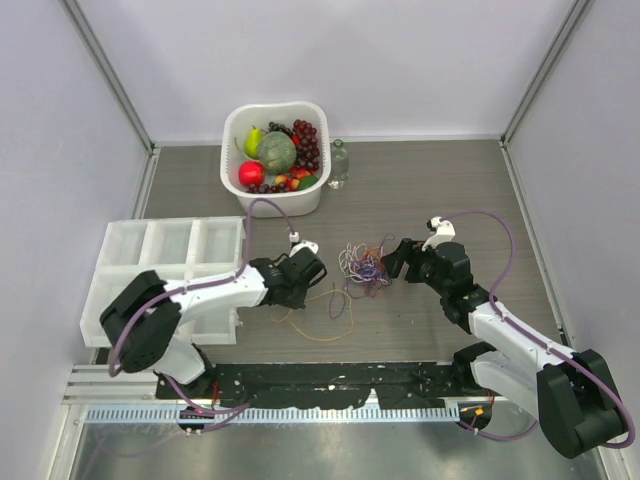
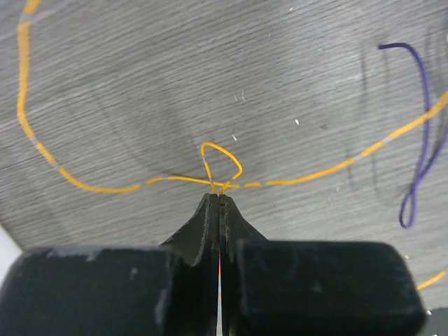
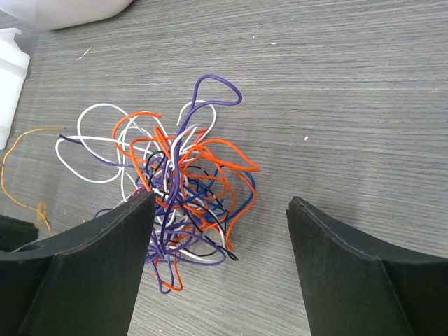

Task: Untangle the cables

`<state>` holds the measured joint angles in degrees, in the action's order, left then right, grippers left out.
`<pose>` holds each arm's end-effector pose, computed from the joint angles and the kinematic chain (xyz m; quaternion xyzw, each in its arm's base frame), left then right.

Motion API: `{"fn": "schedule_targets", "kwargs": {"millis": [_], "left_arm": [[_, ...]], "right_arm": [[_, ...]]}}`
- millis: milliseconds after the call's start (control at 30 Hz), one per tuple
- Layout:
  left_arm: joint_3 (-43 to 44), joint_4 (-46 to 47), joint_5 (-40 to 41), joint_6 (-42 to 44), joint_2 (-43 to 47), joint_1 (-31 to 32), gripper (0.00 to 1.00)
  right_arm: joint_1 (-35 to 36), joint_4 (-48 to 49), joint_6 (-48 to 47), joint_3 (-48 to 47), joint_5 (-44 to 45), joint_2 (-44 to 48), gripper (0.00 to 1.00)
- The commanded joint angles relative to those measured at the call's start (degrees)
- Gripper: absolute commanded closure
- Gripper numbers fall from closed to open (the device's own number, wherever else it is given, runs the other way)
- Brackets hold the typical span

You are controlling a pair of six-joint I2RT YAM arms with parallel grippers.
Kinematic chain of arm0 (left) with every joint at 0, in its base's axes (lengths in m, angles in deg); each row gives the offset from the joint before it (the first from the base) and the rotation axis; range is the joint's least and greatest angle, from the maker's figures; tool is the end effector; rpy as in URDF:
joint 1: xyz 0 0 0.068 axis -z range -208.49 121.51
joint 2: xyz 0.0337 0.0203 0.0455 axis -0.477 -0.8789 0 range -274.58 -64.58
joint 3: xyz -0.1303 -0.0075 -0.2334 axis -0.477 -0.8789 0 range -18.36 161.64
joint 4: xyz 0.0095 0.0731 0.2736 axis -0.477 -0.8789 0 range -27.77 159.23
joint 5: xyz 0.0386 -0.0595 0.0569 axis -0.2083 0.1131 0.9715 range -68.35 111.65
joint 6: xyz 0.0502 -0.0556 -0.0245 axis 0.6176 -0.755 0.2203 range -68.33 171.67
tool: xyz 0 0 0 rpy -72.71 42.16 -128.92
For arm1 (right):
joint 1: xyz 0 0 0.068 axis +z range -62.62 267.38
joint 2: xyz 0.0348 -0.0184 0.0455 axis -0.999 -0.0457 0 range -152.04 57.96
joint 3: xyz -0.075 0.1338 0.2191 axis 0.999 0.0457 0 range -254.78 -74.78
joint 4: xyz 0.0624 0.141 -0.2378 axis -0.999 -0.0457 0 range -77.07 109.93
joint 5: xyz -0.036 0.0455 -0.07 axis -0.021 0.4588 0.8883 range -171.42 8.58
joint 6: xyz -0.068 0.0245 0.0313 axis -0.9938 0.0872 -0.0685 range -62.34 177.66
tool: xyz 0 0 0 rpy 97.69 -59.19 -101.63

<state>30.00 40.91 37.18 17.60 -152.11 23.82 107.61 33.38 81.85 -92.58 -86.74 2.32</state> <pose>0.2026 -0.2325 0.1202 0.1280 0.9637 -0.0358 0.2316 0.2338 0.0929 0.1514 0.0039 0.8399 0.2407 0.4864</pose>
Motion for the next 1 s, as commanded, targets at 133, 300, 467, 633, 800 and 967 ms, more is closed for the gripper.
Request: {"fn": "schedule_targets", "kwargs": {"millis": [133,300,467,633,800,967], "left_arm": [[4.63,-6.83,7.24,1.63,20.35,0.51,1.0],[9.72,-12.45,7.06,2.86,28.45,0.51,1.0],[20.52,-19.14,13.56,5.84,34.96,0.51,1.0],[33.61,-16.78,14.61,13.39,38.31,0.51,1.0],[49.44,-17.38,18.91,21.83,34.62,0.51,1.0],[60.34,-13.88,25.16,31.24,31.55,0.42,1.0]], "right_arm": [[-0.19,2.54,0.25,-0.22,-0.74,0.7,0.19],[-0.19,2.63,0.16,-0.22,-0.74,0.62,0.2],[-0.19,2.81,0.07,-0.04,-0.92,0.71,0.2],[-0.19,2.98,0.16,-0.39,-1.36,-0.08,0.2],[-0.19,3.16,0.25,-0.3,-1.8,-0.17,0.2],[-0.19,3.16,0.16,-0.39,-1.97,-0.61,0.2]]}}
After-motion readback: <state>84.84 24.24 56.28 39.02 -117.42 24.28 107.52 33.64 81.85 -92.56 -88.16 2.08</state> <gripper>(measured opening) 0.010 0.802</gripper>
